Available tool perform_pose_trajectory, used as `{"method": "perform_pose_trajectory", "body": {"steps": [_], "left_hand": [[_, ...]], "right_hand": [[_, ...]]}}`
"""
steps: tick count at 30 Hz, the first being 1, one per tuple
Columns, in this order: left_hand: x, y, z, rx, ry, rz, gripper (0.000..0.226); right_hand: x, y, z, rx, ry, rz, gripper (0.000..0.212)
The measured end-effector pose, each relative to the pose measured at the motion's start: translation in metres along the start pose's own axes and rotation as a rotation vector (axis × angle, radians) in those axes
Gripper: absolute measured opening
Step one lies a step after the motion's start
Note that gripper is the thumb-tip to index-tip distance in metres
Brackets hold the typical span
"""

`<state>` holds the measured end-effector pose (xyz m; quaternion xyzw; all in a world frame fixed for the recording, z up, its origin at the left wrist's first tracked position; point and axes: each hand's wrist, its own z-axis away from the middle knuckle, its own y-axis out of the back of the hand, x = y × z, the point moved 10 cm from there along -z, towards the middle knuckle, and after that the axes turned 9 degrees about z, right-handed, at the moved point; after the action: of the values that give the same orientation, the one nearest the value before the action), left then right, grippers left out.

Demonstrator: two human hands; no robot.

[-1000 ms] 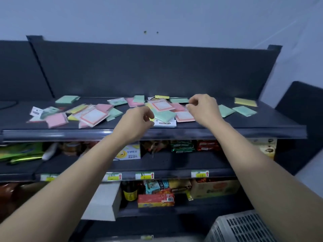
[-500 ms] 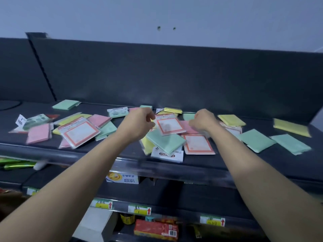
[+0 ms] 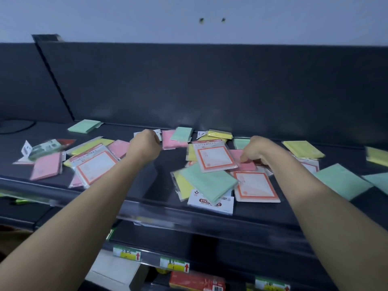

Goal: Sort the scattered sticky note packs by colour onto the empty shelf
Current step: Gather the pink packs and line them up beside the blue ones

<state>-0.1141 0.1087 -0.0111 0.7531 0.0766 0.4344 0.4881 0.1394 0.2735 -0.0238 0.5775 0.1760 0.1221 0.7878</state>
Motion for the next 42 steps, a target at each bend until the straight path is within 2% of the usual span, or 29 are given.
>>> {"method": "perform_pose_trajectory", "body": {"steps": [3, 5, 8, 11, 13, 17, 20, 23, 25, 27, 31, 33, 38, 42], "left_hand": [[-0.008, -0.005, -0.009, -0.027, -0.007, -0.011, 0.014], [-0.007, -0.012, -0.015, -0.069, -0.024, -0.022, 0.008], [-0.002, -0.024, -0.026, -0.125, -0.055, -0.020, 0.020], [0.006, -0.034, -0.039, -0.175, -0.093, -0.047, 0.013], [0.009, -0.044, -0.049, -0.222, -0.115, -0.100, 0.012], [0.006, -0.071, -0.070, -0.345, -0.106, -0.299, 0.063], [0.013, -0.078, -0.081, -0.329, -0.145, -0.294, 0.065], [0.017, -0.083, -0.087, -0.376, -0.162, -0.235, 0.064], [0.016, -0.089, -0.092, -0.458, -0.158, -0.136, 0.064], [0.013, -0.093, -0.098, -0.523, -0.163, -0.110, 0.067], [0.000, -0.094, -0.104, -0.561, -0.101, -0.162, 0.106], [-0.002, -0.092, -0.108, -0.565, -0.085, -0.111, 0.116], [-0.003, -0.093, -0.118, -0.569, -0.086, -0.079, 0.117], [0.003, -0.094, -0.117, -0.564, -0.113, -0.136, 0.084]], "right_hand": [[-0.003, -0.002, 0.000, 0.006, -0.031, -0.029, 0.016], [-0.006, -0.004, 0.000, 0.006, -0.044, -0.040, 0.015], [-0.003, -0.004, 0.003, -0.008, -0.072, -0.062, 0.018], [0.003, -0.004, 0.004, -0.008, -0.095, -0.119, 0.030], [0.004, -0.005, 0.006, -0.005, -0.108, -0.154, 0.029], [0.007, -0.005, 0.004, 0.016, -0.158, -0.210, 0.022], [0.011, -0.010, -0.002, 0.000, -0.184, -0.297, 0.025], [0.013, -0.012, -0.009, 0.012, -0.201, -0.505, 0.031], [0.015, 0.000, -0.014, 0.072, -0.195, -0.612, 0.032], [0.013, 0.018, -0.014, 0.150, -0.170, -0.633, 0.025], [-0.002, 0.062, -0.002, 0.423, -0.072, -0.567, 0.012], [-0.015, 0.072, 0.003, 0.507, -0.017, -0.545, 0.012], [-0.046, 0.073, 0.003, 0.517, 0.082, -0.541, 0.014], [-0.061, 0.069, 0.001, 0.495, 0.150, -0.531, 0.015]]}}
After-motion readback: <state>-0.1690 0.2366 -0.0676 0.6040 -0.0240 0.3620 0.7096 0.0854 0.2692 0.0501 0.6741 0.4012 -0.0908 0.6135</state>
